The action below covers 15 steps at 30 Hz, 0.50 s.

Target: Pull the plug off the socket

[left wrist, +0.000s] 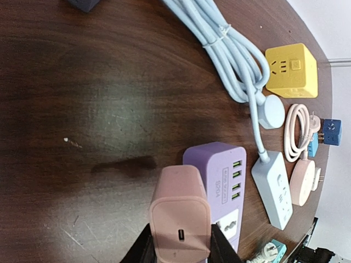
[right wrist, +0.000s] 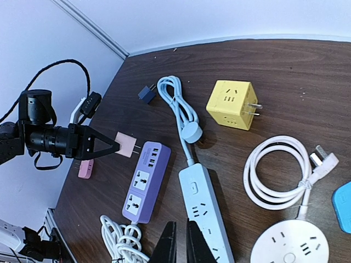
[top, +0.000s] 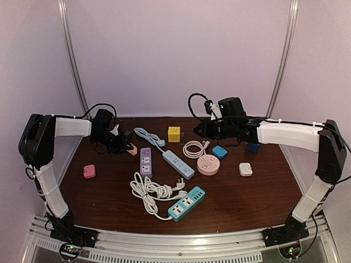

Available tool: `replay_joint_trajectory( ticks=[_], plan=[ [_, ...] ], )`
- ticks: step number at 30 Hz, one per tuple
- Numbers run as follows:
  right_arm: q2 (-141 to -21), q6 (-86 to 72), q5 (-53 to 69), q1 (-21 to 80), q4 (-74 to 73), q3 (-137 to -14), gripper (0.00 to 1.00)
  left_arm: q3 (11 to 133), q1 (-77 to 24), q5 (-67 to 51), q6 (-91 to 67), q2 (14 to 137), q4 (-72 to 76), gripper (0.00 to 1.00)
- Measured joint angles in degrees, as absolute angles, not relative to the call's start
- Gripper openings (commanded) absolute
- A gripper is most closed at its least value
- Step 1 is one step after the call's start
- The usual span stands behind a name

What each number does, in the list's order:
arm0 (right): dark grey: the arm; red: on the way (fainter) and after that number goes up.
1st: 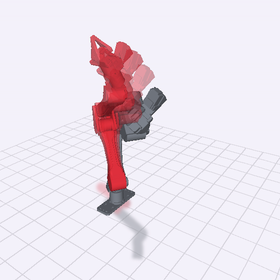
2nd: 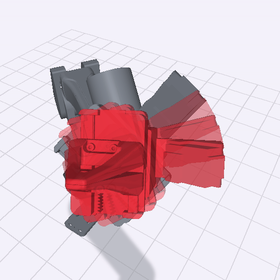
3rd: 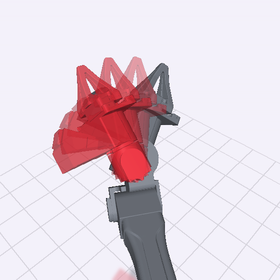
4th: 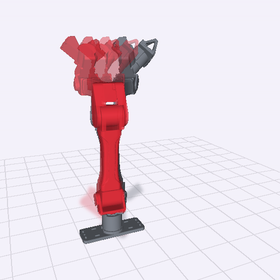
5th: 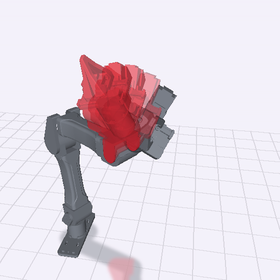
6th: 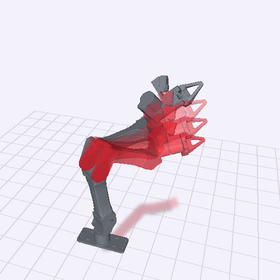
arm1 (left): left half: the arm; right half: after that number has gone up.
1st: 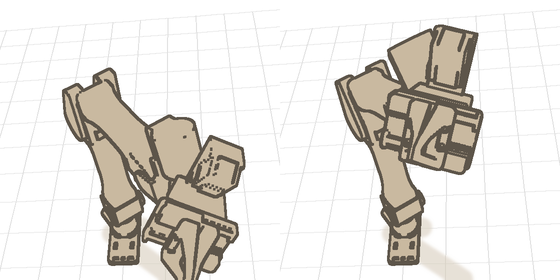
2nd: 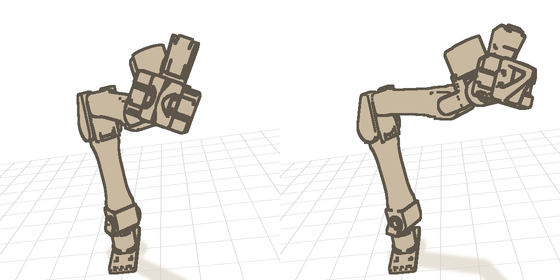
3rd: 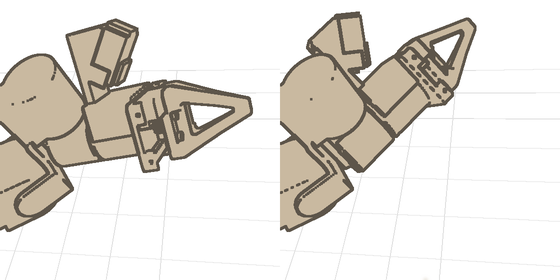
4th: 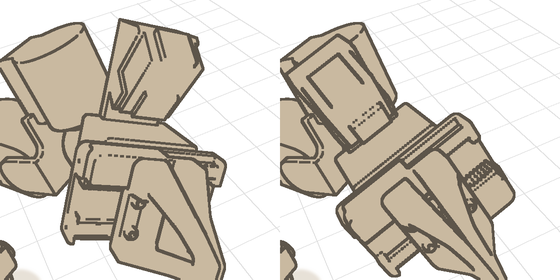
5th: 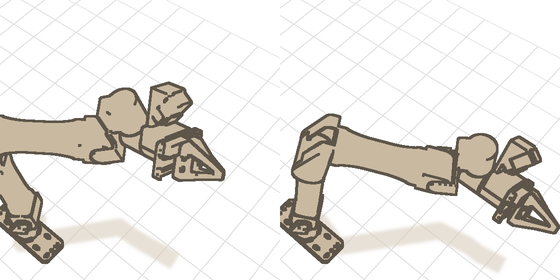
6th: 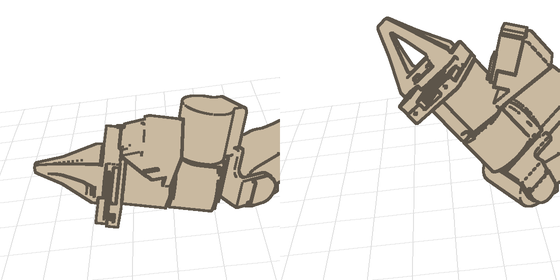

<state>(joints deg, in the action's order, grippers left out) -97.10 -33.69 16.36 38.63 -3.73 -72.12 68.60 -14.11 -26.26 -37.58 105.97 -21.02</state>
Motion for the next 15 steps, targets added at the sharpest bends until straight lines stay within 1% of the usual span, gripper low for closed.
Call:
replay_joint_trajectory(
  ticks=[7, 10, 15],
  plan=[
    [-92.12, -32.45, 14.04, 36.51, -4.16, -67.96, 0.1, 68.79, -13.67, -28.38, -37.41, 108.66, -20.36, 0.33],
    [-91.88, -32.25, 13.63, 36.12, -4.21, -67.42, 0.11, 68.79, -13.41, -29.06, -37.39, 109.12, -19.88, 0.39],
    [-91.88, -31.88, 13.43, 36.01, -4.54, -67.02, 0.13, 68.79, -12.78, -29.47, -36.86, 109.71, -19.77, 0.42]
  ],
)
